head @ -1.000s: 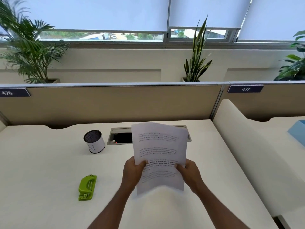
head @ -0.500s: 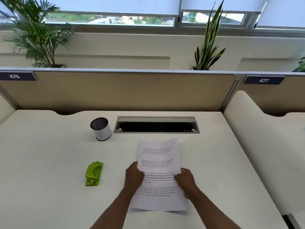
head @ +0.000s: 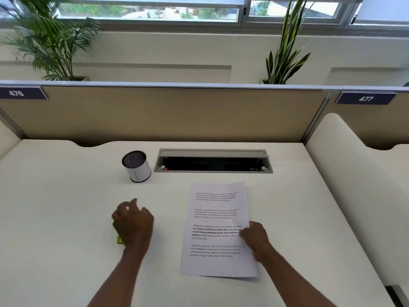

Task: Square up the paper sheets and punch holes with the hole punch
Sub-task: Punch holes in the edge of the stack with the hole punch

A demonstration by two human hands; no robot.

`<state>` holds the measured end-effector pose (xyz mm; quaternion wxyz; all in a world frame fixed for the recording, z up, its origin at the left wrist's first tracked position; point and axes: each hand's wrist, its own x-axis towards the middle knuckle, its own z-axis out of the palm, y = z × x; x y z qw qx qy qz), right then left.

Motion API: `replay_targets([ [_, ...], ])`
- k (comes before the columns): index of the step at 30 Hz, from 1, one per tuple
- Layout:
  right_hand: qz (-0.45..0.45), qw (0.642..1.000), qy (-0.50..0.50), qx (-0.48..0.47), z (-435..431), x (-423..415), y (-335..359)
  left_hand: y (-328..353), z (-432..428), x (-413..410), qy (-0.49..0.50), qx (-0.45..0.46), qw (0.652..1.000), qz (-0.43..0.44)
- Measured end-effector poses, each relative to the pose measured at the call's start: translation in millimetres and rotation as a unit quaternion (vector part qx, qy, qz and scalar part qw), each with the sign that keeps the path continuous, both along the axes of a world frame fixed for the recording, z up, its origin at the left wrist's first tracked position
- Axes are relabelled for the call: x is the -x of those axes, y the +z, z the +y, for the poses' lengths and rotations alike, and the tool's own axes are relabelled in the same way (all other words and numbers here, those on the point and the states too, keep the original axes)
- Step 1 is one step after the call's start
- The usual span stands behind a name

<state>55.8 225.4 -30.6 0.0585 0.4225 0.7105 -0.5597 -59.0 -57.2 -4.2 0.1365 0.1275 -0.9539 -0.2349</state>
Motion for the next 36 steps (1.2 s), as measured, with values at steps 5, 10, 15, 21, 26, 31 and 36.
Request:
replay_targets([
  [5,-0.003,1.0,-0.005,0.001,0,1,1,0,-40,11,0.078,-0.047,0.974,-0.206],
  [10,-0.005,1.0,-0.005,0.007,-1,0,3,-4,-48,9,0.059,-0.089,0.969,-0.221],
  [15,-0.007,1.0,-0.002,0.009,0,0,5,-4,-45,7,0.049,-0.099,0.97,-0.217],
  [21,-0.01,0.999,-0.004,0.037,4,-2,6,4,7,-3,-0.016,-0.123,0.972,-0.201],
  [26,-0.009,0.999,-0.006,0.039,8,-6,7,10,61,-12,-0.081,-0.111,0.965,-0.222],
  [31,-0.003,0.998,-0.01,0.058,15,-10,7,5,83,-16,-0.096,-0.104,0.962,-0.233],
  [36,0.004,0.996,-0.035,0.087,23,-14,3,2,80,-15,-0.1,-0.111,0.964,-0.219],
])
